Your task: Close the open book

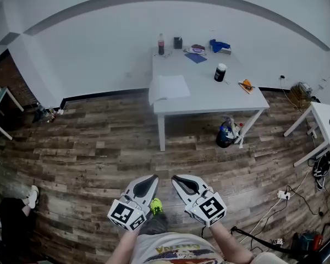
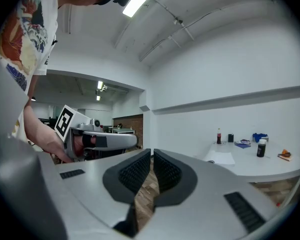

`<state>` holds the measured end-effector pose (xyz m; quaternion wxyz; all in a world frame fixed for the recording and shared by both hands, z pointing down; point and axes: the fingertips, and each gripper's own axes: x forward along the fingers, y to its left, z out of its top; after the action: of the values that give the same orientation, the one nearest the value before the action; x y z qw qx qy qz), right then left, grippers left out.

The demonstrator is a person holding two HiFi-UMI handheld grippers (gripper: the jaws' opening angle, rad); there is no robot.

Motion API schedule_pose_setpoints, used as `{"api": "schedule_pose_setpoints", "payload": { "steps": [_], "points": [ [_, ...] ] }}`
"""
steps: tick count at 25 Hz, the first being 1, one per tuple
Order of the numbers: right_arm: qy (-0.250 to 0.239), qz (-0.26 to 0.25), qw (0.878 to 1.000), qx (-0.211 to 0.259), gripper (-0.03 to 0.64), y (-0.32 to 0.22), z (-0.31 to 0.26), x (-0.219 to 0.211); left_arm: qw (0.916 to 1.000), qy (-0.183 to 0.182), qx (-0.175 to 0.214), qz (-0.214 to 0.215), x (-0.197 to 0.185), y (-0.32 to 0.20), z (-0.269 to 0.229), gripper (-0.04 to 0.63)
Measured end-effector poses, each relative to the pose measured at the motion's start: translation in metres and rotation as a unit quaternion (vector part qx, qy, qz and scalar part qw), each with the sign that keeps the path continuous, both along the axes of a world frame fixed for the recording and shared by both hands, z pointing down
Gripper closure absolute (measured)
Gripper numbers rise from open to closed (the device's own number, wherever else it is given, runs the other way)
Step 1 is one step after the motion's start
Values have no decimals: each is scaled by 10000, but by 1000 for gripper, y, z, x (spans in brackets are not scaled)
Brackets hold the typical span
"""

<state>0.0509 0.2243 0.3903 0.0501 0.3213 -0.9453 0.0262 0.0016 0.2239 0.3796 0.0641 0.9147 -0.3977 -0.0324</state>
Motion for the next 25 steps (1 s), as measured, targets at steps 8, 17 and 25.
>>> {"api": "schedule_pose_setpoints", "payload": {
  "steps": [8, 17, 25],
  "points": [
    [4, 197, 9998, 0, 592, -91, -8, -23, 9992, -5, -13, 401, -8, -90, -4, 581],
    [-38, 181, 9998, 17, 592, -177, -6, -68, 9989, -36, 28, 465, -46, -169, -4, 581],
    [4, 239, 9996, -140, 592, -224, 2, -77, 9990, -33, -102, 435, -67, -215, 1, 581]
  ]
}}
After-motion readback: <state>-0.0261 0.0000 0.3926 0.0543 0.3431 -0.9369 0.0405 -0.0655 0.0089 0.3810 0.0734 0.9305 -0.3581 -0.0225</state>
